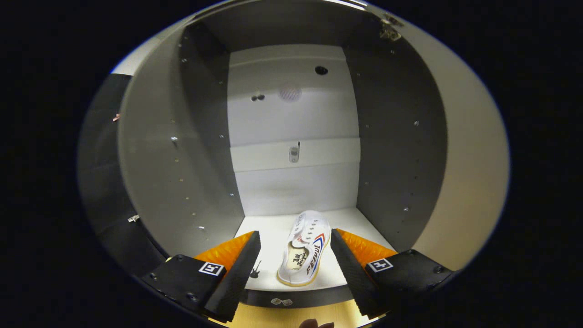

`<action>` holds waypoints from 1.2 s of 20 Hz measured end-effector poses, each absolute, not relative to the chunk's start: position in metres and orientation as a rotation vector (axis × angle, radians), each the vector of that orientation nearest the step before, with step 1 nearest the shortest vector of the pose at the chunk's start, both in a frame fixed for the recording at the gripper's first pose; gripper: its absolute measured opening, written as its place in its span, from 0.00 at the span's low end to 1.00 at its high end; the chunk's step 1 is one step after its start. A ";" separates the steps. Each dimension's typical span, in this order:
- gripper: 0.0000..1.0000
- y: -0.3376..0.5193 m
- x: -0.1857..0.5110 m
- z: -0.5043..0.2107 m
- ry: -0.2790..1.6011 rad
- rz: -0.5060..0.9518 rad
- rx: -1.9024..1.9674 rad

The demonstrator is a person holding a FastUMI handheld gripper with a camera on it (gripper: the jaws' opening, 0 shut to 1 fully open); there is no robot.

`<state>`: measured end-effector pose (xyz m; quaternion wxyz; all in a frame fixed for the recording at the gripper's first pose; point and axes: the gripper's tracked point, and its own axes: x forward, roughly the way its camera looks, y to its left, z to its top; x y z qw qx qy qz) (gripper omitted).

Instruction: Open the shoe cabinet door, grab the shoes and put them into the shoe cabinet, then close the shoe cabinet door.

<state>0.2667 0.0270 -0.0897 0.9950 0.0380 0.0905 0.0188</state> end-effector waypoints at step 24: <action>0.98 -0.082 -0.071 0.019 -0.033 -0.120 0.097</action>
